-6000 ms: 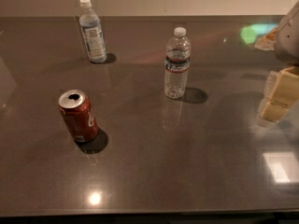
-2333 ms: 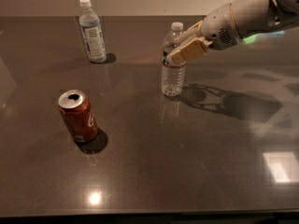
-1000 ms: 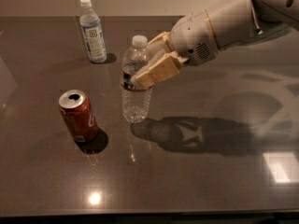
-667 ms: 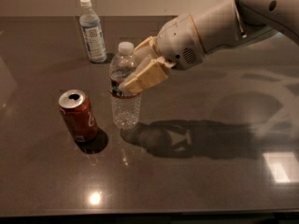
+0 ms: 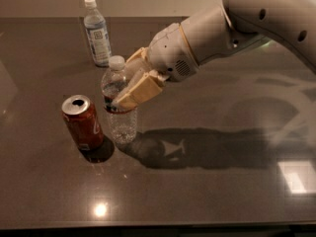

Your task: Move water bottle near coke can

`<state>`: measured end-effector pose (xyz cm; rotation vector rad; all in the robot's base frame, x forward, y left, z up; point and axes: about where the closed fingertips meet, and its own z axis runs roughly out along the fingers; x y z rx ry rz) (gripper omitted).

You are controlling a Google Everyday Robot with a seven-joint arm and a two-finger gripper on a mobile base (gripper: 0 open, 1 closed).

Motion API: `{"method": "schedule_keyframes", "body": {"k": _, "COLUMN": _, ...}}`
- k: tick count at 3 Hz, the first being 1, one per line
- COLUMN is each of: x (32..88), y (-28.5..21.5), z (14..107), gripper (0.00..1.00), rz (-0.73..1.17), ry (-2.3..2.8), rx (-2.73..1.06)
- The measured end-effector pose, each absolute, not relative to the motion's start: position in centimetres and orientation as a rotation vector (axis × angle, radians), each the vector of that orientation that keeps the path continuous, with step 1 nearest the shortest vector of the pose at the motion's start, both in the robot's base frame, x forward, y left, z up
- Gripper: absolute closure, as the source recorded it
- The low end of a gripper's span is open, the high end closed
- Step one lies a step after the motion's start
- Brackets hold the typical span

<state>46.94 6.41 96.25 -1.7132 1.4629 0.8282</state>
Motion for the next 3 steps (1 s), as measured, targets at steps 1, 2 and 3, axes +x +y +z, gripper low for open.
{"method": "schedule_keyframes", "body": {"k": 1, "x": 46.89, "y": 6.95, "z": 95.48, "gripper": 0.59, "rz": 0.803, "ry": 1.457, "rx": -1.734}}
{"method": "schedule_keyframes", "body": {"k": 2, "x": 46.96, "y": 7.08, "z": 95.02, "gripper": 0.36, "rz": 0.773, "ry": 1.454, "rx": -1.744}}
{"method": "schedule_keyframes", "body": {"k": 3, "x": 46.79, "y": 7.27, "z": 95.16, "gripper": 0.12, "rz": 0.773, "ry": 1.45, "rx": -1.748}}
